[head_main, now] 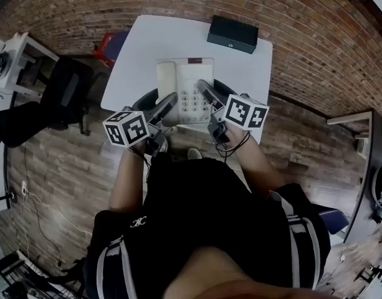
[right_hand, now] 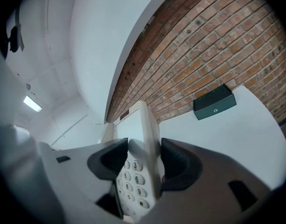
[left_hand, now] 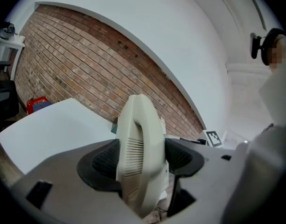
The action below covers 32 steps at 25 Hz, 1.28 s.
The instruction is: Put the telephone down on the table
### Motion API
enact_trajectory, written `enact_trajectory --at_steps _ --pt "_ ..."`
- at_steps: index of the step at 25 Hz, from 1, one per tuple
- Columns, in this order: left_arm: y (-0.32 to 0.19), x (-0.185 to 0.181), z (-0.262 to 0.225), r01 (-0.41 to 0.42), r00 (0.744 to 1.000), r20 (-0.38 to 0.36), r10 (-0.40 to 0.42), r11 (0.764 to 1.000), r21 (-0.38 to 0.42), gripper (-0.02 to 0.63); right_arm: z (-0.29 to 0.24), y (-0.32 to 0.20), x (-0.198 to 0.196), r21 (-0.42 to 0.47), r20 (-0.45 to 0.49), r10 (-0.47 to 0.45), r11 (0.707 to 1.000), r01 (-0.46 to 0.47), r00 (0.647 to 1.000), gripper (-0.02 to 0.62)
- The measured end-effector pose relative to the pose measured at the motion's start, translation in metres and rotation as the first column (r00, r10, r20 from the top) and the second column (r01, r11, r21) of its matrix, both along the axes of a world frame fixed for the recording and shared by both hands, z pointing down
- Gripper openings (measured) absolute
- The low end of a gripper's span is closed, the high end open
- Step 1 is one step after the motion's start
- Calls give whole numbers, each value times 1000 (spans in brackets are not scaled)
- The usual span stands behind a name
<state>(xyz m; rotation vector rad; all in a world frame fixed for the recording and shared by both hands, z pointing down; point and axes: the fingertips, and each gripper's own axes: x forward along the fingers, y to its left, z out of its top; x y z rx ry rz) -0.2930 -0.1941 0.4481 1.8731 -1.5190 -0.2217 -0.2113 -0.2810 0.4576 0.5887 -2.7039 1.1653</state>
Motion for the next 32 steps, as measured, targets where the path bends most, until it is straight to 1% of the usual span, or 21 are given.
enact_trajectory --at_steps 7,11,15,20,22,26,30,32 --pt "-38 -23 17 -138 990 -19 138 990 -40 305 18 -27 -12 -40 -17 129 991 -130 991 204" --pt "-54 -37 26 -211 977 -31 209 976 -56 305 26 -35 -21 -46 -31 196 979 -197 980 204" --pt "-65 -48 43 -271 962 -52 267 958 -91 305 39 -41 -28 -54 -63 249 966 -252 967 204" --pt "-82 -53 67 -328 944 -78 320 937 -122 304 70 -50 -29 -117 -86 297 945 -306 951 204" --pt "-88 -53 80 -347 937 -95 336 927 -142 304 83 -55 -28 -129 -104 310 938 -322 945 204" --pt "-98 -52 104 -373 926 -127 355 913 -167 304 110 -62 -26 -155 -124 327 926 -344 937 204" --pt "-107 -50 127 -410 910 -154 386 895 -177 304 135 -68 -21 -188 -130 349 910 -369 928 202" --pt "-110 -48 139 -422 904 -165 395 886 -191 305 147 -71 -19 -200 -131 350 907 -370 928 202"
